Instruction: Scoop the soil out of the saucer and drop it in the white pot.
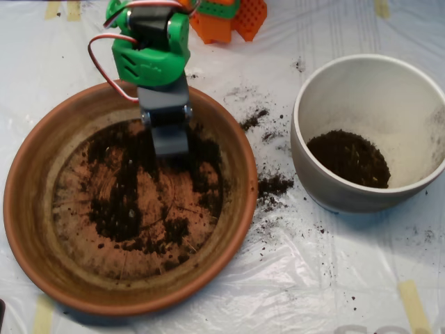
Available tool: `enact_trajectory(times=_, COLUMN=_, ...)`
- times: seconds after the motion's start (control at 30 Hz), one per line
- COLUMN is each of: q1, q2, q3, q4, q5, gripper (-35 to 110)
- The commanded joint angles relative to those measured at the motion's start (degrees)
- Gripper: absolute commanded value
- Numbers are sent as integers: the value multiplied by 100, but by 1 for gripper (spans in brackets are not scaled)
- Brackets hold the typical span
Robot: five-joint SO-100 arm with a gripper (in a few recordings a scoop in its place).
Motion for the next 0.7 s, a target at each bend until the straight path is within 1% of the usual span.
enact_trajectory(times=0.0, q1=-176, q2=1169, q3=-686, q4=519, q5=246, gripper=-1)
enact_trajectory(times=0.13, q1=-457, q2=1529, q3=-1310, q4=1090, q5=519, gripper=-1)
enact_trajectory(times=0.43, q1=-993, q2=1257, q3=-3305, q4=2312, q5=949, gripper=-1)
enact_trajectory(times=0.53, q1=-1327, q2=1037, q3=-3981, q4=2681, q5=1125, gripper=-1)
enact_trajectory(times=0.67, q1=-2030, q2=729, q3=-4772, q4=3129, q5=1433, gripper=-1)
